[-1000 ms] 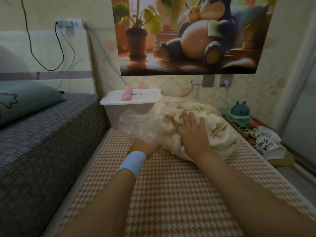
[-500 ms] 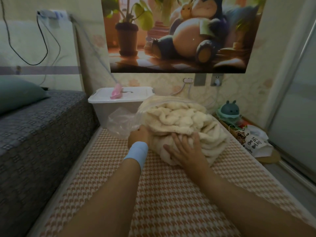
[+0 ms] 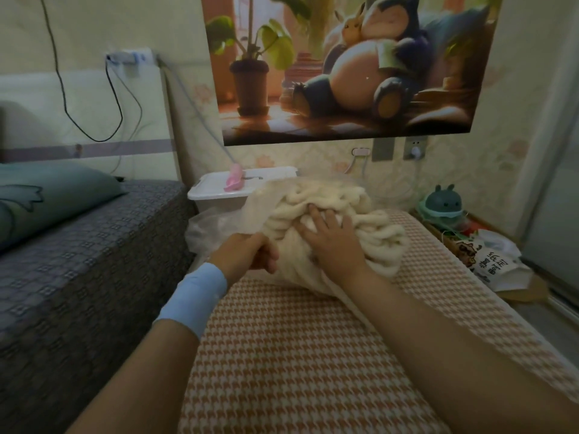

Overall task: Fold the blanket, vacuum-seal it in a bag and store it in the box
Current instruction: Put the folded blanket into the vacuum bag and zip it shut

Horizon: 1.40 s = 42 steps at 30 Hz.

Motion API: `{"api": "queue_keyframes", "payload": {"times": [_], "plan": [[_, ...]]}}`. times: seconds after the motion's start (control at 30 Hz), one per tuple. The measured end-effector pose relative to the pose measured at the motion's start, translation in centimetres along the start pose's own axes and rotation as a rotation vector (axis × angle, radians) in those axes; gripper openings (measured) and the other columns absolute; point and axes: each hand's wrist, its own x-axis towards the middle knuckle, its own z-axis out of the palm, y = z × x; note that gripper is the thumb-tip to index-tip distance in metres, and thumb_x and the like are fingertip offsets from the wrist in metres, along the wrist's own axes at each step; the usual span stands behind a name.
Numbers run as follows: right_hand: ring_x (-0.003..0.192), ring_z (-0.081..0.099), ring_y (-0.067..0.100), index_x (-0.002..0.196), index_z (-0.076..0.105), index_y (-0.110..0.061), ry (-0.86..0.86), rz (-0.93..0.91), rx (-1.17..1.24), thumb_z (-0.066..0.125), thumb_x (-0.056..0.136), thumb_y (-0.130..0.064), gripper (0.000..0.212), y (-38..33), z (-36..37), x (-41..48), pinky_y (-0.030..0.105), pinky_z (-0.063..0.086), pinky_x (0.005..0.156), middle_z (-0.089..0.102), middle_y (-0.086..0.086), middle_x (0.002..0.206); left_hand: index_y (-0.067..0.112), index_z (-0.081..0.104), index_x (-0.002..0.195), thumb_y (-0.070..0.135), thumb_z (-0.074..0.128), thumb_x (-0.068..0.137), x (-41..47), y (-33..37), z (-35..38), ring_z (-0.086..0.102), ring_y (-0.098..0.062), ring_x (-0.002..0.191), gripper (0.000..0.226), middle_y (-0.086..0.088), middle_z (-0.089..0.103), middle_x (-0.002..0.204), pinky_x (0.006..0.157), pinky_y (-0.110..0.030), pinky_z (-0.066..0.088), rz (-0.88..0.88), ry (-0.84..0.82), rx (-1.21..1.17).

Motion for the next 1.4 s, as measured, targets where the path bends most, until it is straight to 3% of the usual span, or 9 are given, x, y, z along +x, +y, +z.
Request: {"api": "queue_keyframes", "payload": {"times": [0.1, 0.17, 0.27, 0.43, 0.6, 0.97, 1.17, 1.33, 1.4], "plan": [[0.120, 0.054, 0.039, 0.139, 0.054, -0.021, 0.009, -0.097, 0.105, 0.069, 0.078, -0.043, 0.067, -2.5, 0.2, 0.3, 0.057, 0.044, 0.097, 0.048, 0.020, 0.146, 0.012, 0.071, 0.092, 0.030, 0.050, 0.095, 0.4, -0.3, 1.4, 0.070, -0.025, 0.084, 0.029, -0.007, 0.075, 0.090, 0.081, -0.033, 0.053, -0.007, -0.023, 0.135], [0.128, 0.051, 0.039, 0.141, 0.053, -0.017, 0.072, -0.111, 0.163, 0.051, 0.090, -0.045, 0.058, -3.1, 0.2, 0.1, 0.058, 0.040, 0.106, 0.047, 0.021, 0.147, 0.019, 0.071, 0.093, 0.030, 0.054, 0.089, 0.9, -0.6, 2.9, 0.066, -0.021, 0.092, 0.021, -0.001, 0.072, 0.100, 0.087, -0.030, 0.051, 0.140, -0.044, 0.502], [0.141, 0.037, 0.040, 0.143, 0.049, -0.008, 0.069, 0.020, 0.138, 0.035, 0.088, -0.053, 0.072, -2.9, -0.2, -1.1, 0.062, 0.031, 0.111, 0.037, 0.023, 0.154, 0.020, 0.070, 0.105, 0.019, 0.058, 0.087, 1.7, -2.4, 5.0, 0.058, -0.022, 0.104, 0.021, 0.000, 0.064, 0.114, 0.091, -0.027, 0.044, 0.249, -0.013, 1.076], [0.149, 0.018, 0.041, 0.145, 0.038, -0.007, 0.078, 0.279, 0.245, 0.058, 0.074, -0.075, 0.100, -1.0, 0.1, -3.7, 0.063, 0.019, 0.111, 0.015, 0.022, 0.163, 0.017, 0.055, 0.126, 0.021, 0.053, 0.092, 2.9, -5.5, 4.7, 0.044, -0.030, 0.123, 0.035, -0.008, 0.049, 0.135, 0.108, -0.040, 0.028, 0.393, 0.038, 1.686], [0.152, 0.005, 0.041, 0.157, 0.023, -0.010, 0.115, -0.051, 0.203, 0.050, 0.076, -0.079, 0.110, 0.3, -1.2, -6.9, 0.077, 0.012, 0.106, 0.008, 0.022, 0.164, 0.021, 0.066, 0.114, 0.018, 0.049, 0.094, 2.9, -4.1, 4.0, 0.054, -0.029, 0.113, 0.027, -0.005, 0.060, 0.120, 0.104, -0.038, 0.032, 0.329, 0.076, 1.636], [0.148, 0.022, 0.040, 0.155, 0.011, -0.029, -0.130, 0.149, 0.233, 0.045, 0.091, -0.044, 0.075, -0.4, -1.1, -2.4, 0.067, 0.042, 0.096, 0.018, 0.016, 0.163, 0.031, 0.065, 0.080, 0.027, 0.067, 0.085, -0.3, 0.2, 2.9, 0.055, -0.012, 0.082, 0.007, 0.009, 0.062, 0.085, 0.074, -0.019, 0.038, 0.353, -0.163, 1.149], [0.152, 0.017, 0.023, 0.155, 0.025, -0.024, -0.137, -0.082, 0.801, 0.064, 0.085, -0.021, 0.080, -0.6, 0.0, -2.0, 0.054, 0.038, 0.110, 0.023, 0.003, 0.163, 0.025, 0.057, 0.121, 0.022, 0.061, 0.082, 1.1, 0.6, 4.7, 0.047, -0.025, 0.113, 0.039, 0.000, 0.051, 0.127, 0.096, -0.039, 0.043, 0.515, 0.153, 1.177], [0.132, 0.039, 0.002, 0.146, 0.043, -0.016, -0.133, 0.205, 1.286, 0.066, 0.086, -0.011, 0.064, 2.3, -4.2, -3.7, 0.006, 0.033, 0.105, 0.044, -0.005, 0.147, 0.032, 0.012, 0.150, 0.038, 0.063, 0.081, 3.6, -0.9, 7.9, 0.036, -0.024, 0.135, 0.086, 0.000, 0.030, 0.152, 0.108, -0.044, 0.034, 0.434, 0.056, 1.087], [0.136, 0.039, 0.009, 0.133, 0.059, -0.016, 0.058, 0.457, 1.155, 0.057, 0.088, -0.007, 0.046, 4.3, -3.8, -4.5, 0.011, 0.029, 0.108, 0.046, -0.003, 0.148, 0.047, -0.006, 0.147, 0.060, 0.061, 0.076, 4.7, -1.7, 7.8, 0.019, -0.026, 0.144, 0.099, 0.004, 0.010, 0.159, 0.112, -0.051, 0.026, 0.354, -0.013, 1.344]]}}
